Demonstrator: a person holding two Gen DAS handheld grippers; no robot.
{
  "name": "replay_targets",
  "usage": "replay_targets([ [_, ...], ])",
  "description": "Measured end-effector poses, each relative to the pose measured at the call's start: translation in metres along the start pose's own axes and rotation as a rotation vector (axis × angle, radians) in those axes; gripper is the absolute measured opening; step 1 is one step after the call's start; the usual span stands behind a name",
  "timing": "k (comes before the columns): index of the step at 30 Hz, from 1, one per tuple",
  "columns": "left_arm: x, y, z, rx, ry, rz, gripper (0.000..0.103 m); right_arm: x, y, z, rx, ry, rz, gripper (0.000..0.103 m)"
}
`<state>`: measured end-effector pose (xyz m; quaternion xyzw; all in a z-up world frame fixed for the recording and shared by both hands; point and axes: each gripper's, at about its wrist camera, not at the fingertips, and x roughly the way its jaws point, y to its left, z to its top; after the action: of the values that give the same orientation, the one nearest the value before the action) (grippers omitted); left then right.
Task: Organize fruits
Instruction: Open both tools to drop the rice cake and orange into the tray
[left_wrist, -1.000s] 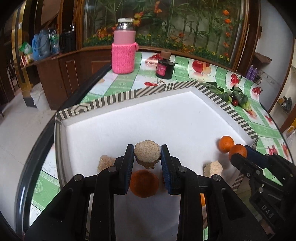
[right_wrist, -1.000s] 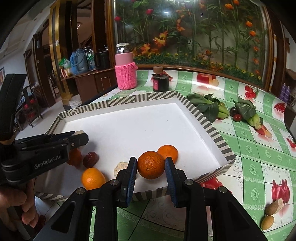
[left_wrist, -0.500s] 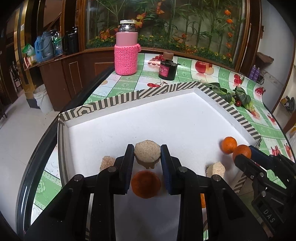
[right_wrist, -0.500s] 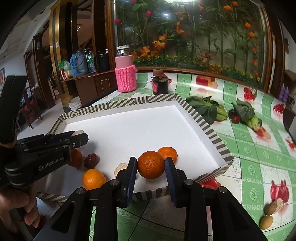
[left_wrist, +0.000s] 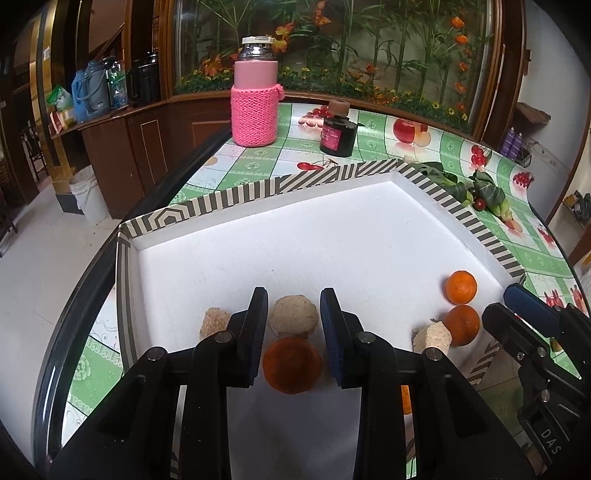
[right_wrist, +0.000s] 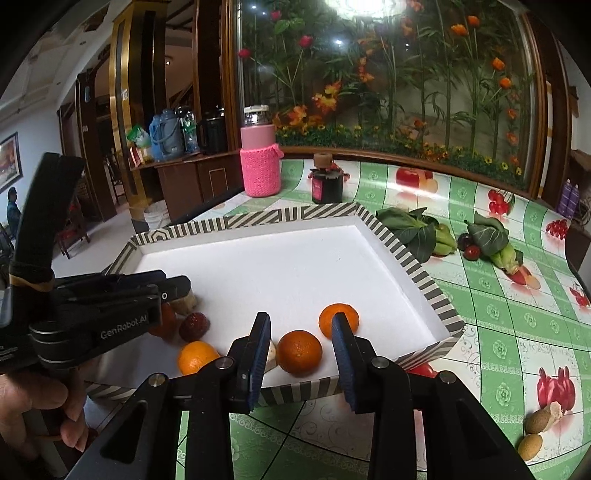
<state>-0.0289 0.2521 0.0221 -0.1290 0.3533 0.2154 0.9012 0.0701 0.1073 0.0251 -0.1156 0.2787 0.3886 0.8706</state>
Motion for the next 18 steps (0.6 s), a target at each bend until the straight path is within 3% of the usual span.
replay_targets([
  [5, -0.005, -0.003, -0.001, 0.008, -0.028, 0.001, 0.056, -0.003, -0.002, 0.0, 0.008, -0.017, 0.001, 0.033],
  [10, -0.006, -0.005, -0.001, 0.016, -0.035, 0.007, 0.056, -0.008, -0.003, -0.001, 0.016, -0.039, -0.007, 0.033],
  [13, -0.007, 0.0, 0.0, -0.012, -0.039, -0.014, 0.056, -0.023, -0.009, -0.001, 0.036, -0.103, -0.001, 0.033],
  [16, -0.016, -0.002, 0.002, -0.012, -0.088, -0.031, 0.056, -0.048, -0.028, 0.007, 0.093, -0.176, 0.011, 0.033],
  [18, -0.025, -0.008, 0.003, 0.008, -0.131, -0.08, 0.056, -0.065, -0.046, 0.009, 0.117, -0.213, -0.013, 0.033],
])
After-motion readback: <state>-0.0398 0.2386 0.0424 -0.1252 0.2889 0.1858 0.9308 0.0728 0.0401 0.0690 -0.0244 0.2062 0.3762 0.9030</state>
